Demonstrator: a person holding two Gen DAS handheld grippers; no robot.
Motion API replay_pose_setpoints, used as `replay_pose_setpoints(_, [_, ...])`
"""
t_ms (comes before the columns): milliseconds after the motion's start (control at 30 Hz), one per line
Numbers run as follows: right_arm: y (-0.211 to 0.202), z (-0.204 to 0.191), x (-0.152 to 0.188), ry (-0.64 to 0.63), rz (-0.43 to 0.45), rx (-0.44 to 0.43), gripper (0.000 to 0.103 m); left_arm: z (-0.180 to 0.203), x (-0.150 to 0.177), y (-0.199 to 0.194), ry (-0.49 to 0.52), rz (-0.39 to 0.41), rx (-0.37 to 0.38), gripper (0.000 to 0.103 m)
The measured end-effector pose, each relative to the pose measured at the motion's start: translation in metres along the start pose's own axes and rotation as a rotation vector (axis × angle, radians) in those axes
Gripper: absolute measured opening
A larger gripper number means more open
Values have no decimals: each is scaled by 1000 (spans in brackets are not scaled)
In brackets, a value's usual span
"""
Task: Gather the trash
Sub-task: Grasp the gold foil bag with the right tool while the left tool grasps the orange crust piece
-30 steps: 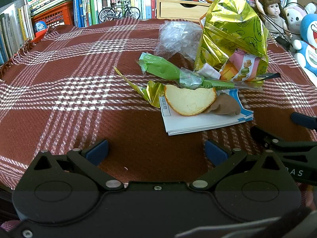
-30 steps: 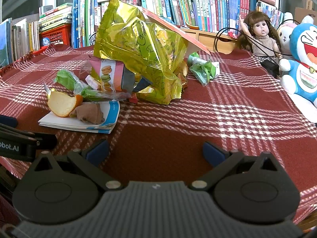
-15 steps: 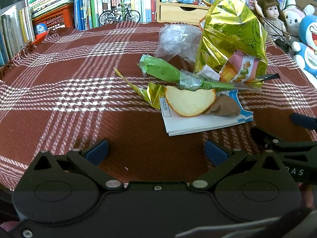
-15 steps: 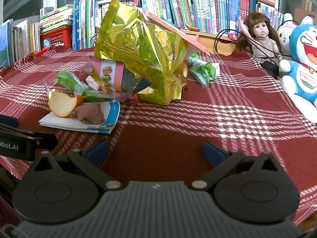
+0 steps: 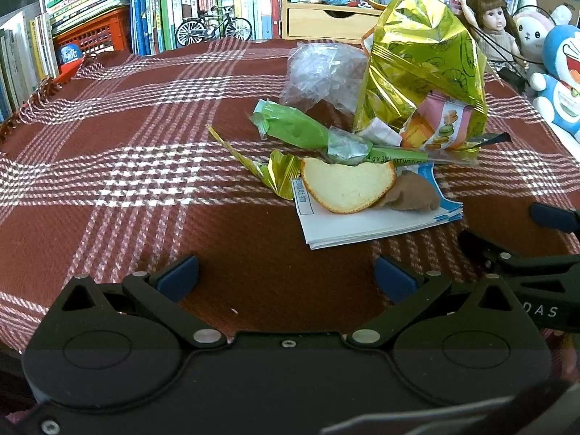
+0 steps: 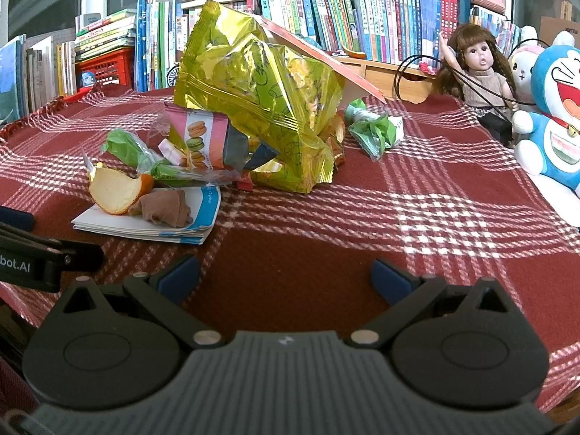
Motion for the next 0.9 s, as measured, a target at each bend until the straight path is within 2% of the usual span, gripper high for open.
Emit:
replay_pose_setpoints(233, [-2, 1, -1, -7, 13, -28, 103, 0, 0, 0, -3, 12, 3, 103])
replay_pose_setpoints(467, [-13, 4, -11, 13, 74, -87, 103, -6, -6, -10, -15, 84, 6, 103])
replay_pose_setpoints(600, [-28, 7, -34, 23, 157, -133, 103, -16, -17, -21, -59, 153, 35, 103])
replay_pose_setpoints(733, [-37, 5, -68, -16, 233, -164, 103, -24, -24, -24, -114, 164, 71, 103])
replay_pose_setpoints(900, [-19, 2, -99, -80, 243, -143, 103, -23, -23, -23, -154, 154, 95, 103])
Point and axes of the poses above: each gripper's, at about its wrist camera, not at the fingertips, and y roughly the way its jaws point, z to its right, x to its underside, the point moved 8 cm from there along y, roughly the way its jaws point, and after that the axes turned 14 degrees about -x, right-handed, at the moved point
